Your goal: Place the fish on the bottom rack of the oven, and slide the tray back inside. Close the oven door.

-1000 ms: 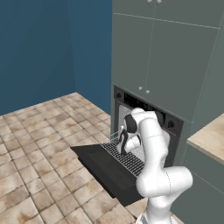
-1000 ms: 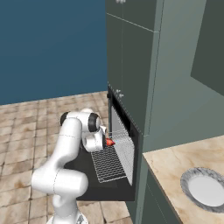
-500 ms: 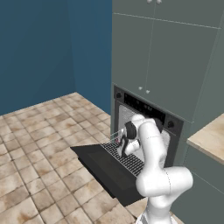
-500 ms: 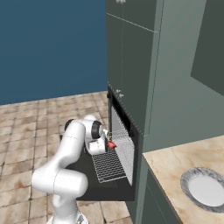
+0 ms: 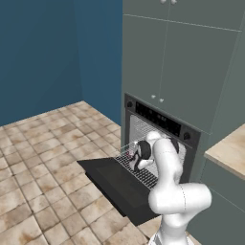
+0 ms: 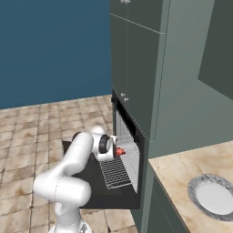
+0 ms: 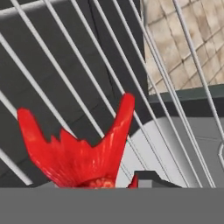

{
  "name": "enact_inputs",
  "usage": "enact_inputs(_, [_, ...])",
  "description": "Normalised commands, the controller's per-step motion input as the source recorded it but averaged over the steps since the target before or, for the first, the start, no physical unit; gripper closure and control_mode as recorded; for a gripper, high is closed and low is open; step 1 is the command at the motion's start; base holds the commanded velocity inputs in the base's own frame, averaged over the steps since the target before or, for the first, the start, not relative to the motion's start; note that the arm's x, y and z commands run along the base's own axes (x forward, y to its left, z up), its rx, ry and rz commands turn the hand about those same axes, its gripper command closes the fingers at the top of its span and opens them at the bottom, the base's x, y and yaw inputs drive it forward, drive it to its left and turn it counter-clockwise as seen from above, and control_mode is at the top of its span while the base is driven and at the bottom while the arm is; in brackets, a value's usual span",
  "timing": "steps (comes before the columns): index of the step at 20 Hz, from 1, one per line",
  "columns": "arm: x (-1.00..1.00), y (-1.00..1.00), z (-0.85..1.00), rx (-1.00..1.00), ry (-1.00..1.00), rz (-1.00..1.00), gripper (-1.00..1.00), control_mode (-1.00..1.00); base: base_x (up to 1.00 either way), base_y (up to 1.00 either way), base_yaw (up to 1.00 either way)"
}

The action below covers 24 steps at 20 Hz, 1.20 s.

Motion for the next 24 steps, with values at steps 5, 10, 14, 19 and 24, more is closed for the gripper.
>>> enact_inputs(5, [0.18,-0.02,-0.40,0.00,0.00,0.00,1.00,-1.00,0.00,0.00,0.00])
enact_inputs(10, [-0.36,0.17,-0.06,-0.01,-0.11,0.06,-1.00,-1.00,0.00,0.00,0.00])
enact_inputs(14, [-0.77,0.40,0.00,-0.06,-0.19,0.11,-1.00,-1.00,0.00,0.00,0.00])
enact_inputs(19, [-0.66,0.31,0.08,-0.05,-0.21,0.08,-1.00,-1.00,0.00,0.00,0.00])
enact_inputs(24, [-0.47,0.35,0.76,-0.05,-0.19,0.04,-1.00,-1.00,0.00,0.00,0.00])
